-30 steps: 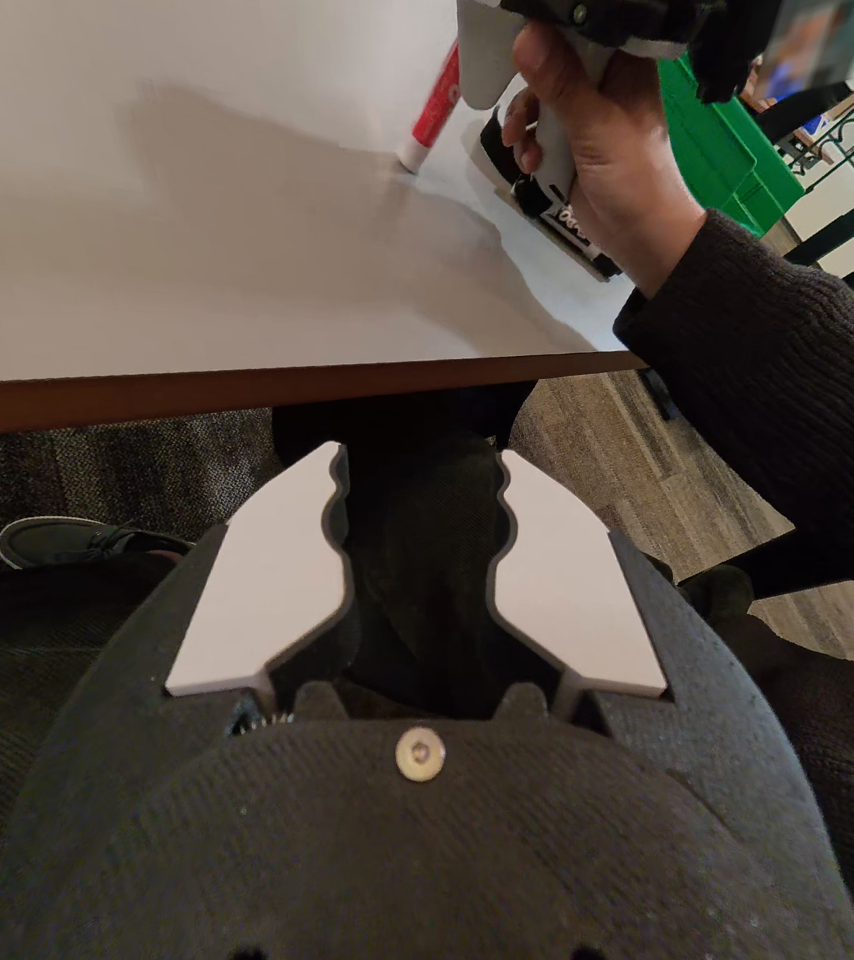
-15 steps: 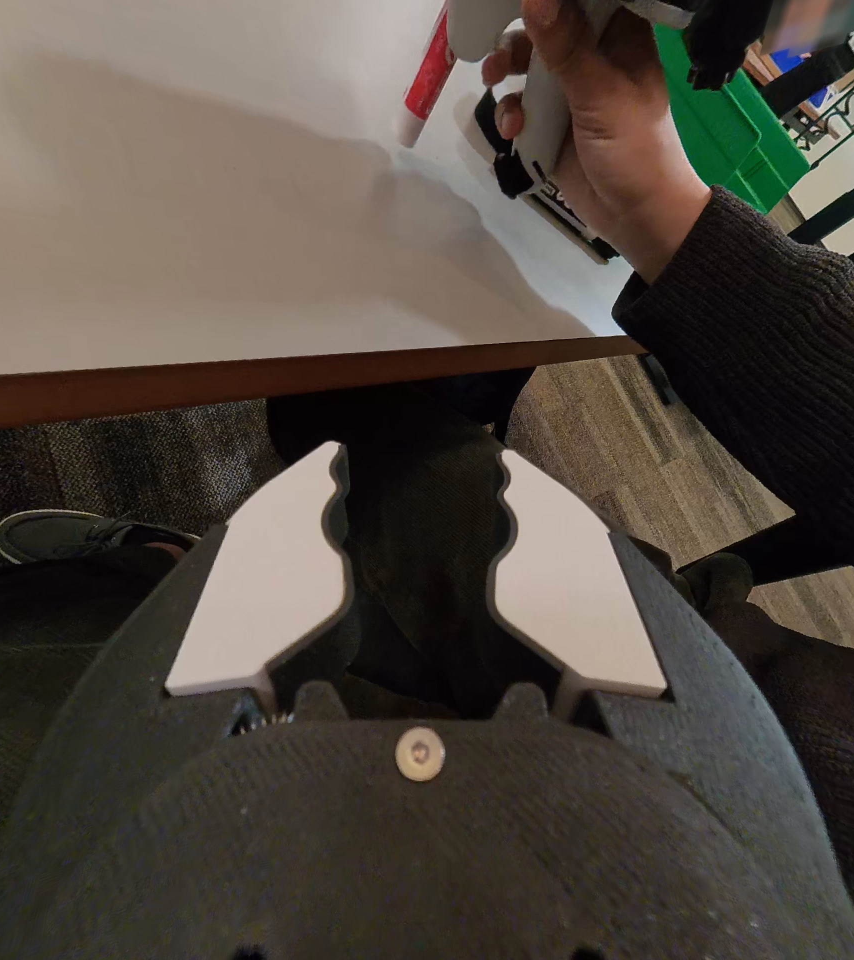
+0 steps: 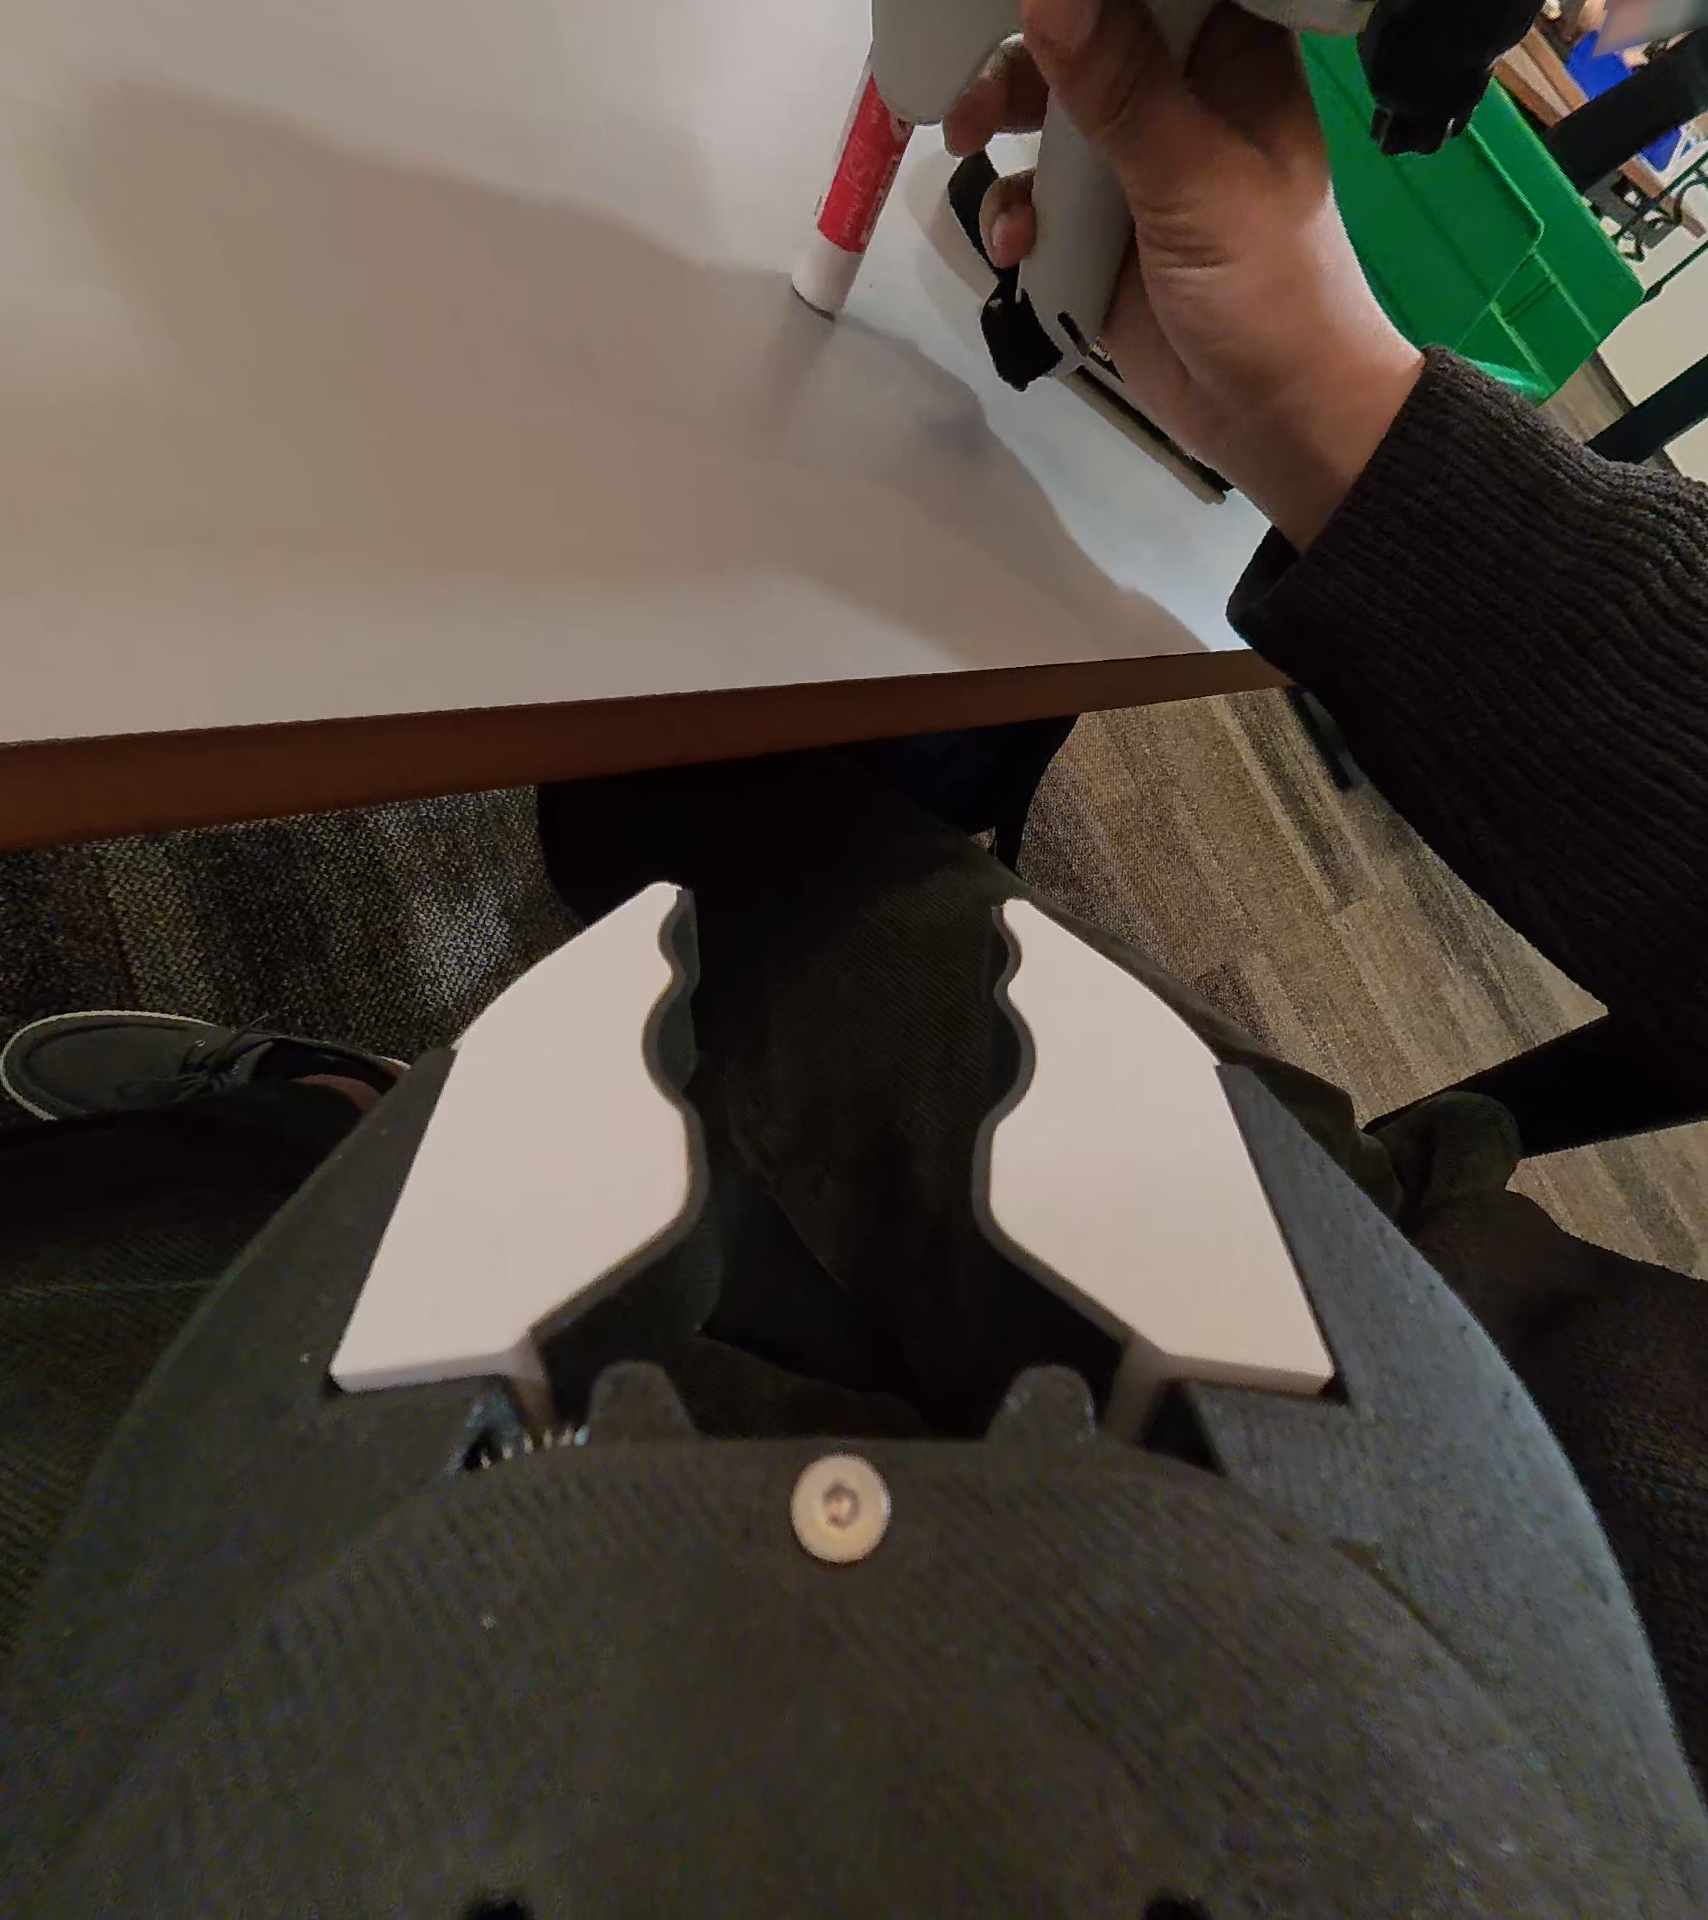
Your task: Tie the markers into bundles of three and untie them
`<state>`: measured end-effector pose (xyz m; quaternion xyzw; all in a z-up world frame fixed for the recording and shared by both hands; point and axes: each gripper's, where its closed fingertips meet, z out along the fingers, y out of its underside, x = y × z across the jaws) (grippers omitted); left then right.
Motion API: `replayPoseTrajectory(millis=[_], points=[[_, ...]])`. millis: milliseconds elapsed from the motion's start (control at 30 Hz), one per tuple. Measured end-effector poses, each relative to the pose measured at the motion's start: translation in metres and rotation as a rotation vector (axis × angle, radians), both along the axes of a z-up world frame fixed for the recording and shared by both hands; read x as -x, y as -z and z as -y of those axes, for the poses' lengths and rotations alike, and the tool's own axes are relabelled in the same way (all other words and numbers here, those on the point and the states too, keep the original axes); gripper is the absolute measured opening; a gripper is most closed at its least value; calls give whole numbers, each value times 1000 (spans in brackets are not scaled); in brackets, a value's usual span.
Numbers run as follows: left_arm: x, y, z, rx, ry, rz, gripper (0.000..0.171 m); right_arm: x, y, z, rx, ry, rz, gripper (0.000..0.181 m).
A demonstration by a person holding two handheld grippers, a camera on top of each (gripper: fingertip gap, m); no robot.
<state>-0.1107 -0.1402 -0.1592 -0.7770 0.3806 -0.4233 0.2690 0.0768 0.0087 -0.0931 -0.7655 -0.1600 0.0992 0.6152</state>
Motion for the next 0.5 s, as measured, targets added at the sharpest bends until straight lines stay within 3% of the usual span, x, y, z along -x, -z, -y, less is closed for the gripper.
replayPoseTrajectory(millis=[500], points=[[-4,2,2,-4,22,-17,54,-5,2,6,21,-3,-24,32]])
